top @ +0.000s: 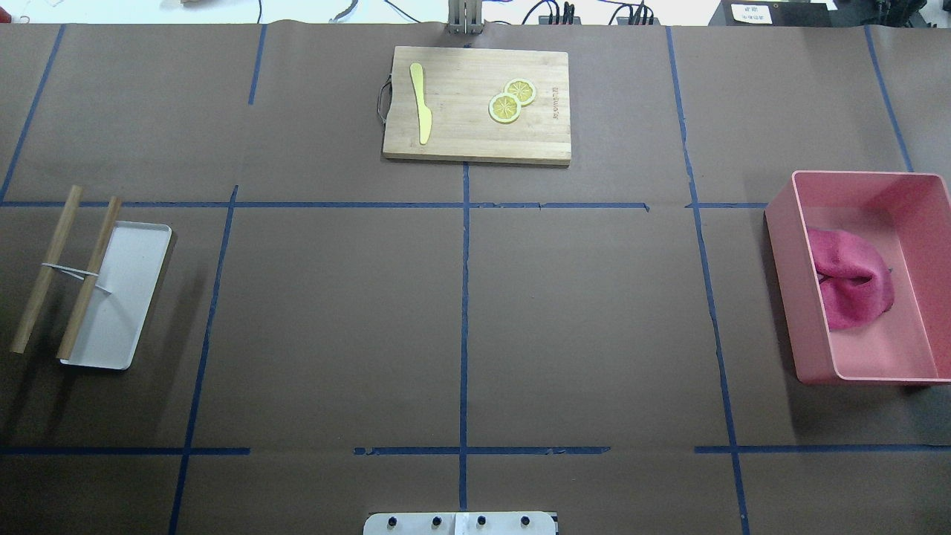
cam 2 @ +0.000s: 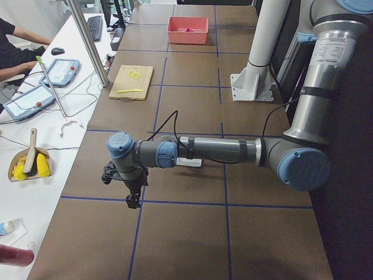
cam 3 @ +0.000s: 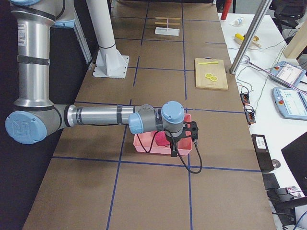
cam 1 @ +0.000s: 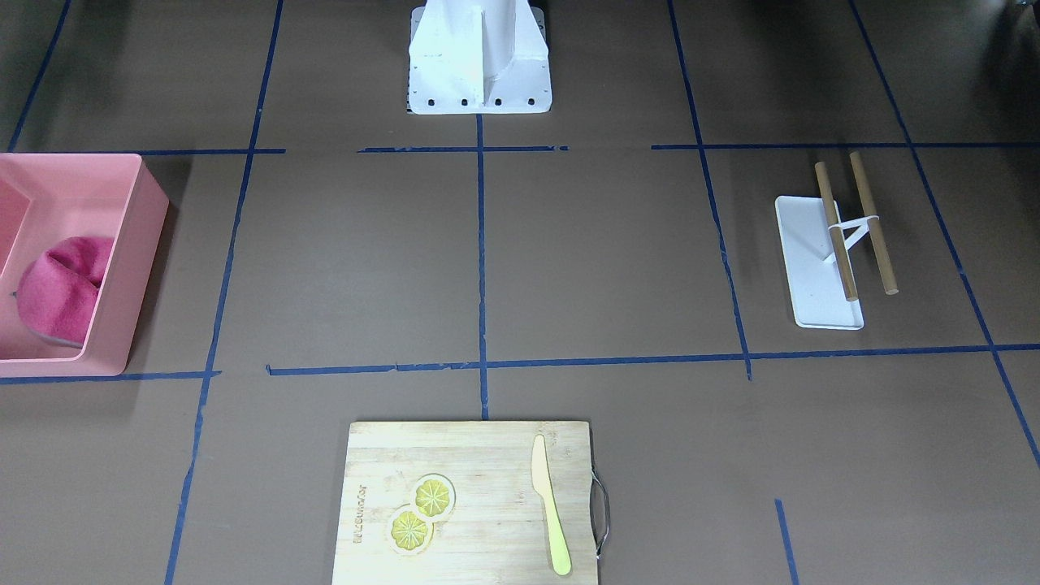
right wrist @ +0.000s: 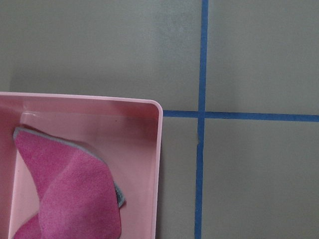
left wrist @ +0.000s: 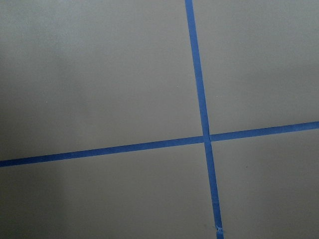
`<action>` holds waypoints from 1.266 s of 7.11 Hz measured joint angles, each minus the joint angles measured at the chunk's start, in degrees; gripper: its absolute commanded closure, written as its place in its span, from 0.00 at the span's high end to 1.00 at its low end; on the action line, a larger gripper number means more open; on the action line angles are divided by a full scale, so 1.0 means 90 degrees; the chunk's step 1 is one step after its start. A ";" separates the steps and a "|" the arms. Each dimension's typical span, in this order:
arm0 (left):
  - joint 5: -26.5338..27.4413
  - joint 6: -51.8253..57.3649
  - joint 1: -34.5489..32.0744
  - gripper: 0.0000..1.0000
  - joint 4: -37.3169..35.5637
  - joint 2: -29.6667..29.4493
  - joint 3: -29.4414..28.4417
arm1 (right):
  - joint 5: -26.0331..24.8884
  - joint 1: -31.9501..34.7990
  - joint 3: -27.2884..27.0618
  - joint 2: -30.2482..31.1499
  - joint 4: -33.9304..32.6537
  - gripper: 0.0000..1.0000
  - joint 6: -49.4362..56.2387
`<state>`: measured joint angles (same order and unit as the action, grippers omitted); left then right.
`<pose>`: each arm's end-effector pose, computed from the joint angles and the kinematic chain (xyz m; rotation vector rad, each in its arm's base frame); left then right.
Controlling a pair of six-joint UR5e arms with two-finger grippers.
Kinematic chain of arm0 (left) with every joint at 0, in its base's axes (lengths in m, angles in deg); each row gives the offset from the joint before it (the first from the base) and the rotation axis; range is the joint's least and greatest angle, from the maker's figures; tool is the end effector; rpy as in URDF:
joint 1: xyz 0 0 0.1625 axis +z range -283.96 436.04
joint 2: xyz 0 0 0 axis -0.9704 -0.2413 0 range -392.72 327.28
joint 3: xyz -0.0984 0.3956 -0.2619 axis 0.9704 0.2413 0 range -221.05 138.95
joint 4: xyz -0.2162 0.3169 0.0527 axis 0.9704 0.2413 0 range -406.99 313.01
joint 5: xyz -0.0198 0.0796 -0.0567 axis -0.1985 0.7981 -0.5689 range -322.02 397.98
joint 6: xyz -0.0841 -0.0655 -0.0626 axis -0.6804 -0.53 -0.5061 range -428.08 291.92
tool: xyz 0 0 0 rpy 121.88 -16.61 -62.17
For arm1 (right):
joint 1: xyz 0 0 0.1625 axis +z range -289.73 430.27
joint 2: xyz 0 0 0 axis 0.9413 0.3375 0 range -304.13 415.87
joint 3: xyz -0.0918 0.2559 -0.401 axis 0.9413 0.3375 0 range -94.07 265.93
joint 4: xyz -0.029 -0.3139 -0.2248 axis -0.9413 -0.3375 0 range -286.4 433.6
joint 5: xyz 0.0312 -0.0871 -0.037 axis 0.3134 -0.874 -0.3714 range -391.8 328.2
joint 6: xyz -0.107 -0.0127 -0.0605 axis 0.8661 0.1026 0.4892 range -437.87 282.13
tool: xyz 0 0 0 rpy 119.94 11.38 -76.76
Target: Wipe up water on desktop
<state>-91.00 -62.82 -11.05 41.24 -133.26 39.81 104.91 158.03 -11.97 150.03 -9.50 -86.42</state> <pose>-0.0275 -0.5533 0.7266 0.0079 0.6808 0.1351 0.0260 -0.4425 0.6868 0.0980 -0.8255 0.0279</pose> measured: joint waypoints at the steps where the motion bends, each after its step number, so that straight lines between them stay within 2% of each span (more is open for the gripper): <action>1: -0.0205 0.0021 -0.0107 1.00 -0.0011 0.0094 0.0013 | 0.0055 0.0110 -0.0017 -0.0098 -0.0444 1.00 -0.0008; 2: -0.0578 0.0036 -0.0348 1.00 -0.0016 0.0290 0.0105 | 0.0187 0.0232 -0.0021 -0.0173 -0.0814 1.00 -0.0008; 4: -0.0978 0.0038 -0.0626 1.00 -0.0044 0.0778 0.0682 | 0.0395 0.0324 0.0058 -0.0162 -0.1002 1.00 0.0049; 6: -0.0931 0.0031 -0.0649 1.00 -0.0056 0.0974 0.0957 | 0.0366 0.0334 0.0257 -0.0128 -0.0972 1.00 0.0134; 9: -0.0767 0.0030 -0.0634 1.00 -0.0057 0.0996 0.0986 | 0.0213 0.0340 0.0332 -0.0093 -0.0959 1.00 0.0332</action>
<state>-97.90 -62.55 -16.75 40.72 -124.30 48.69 106.82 161.09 -8.98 149.20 -18.13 -83.42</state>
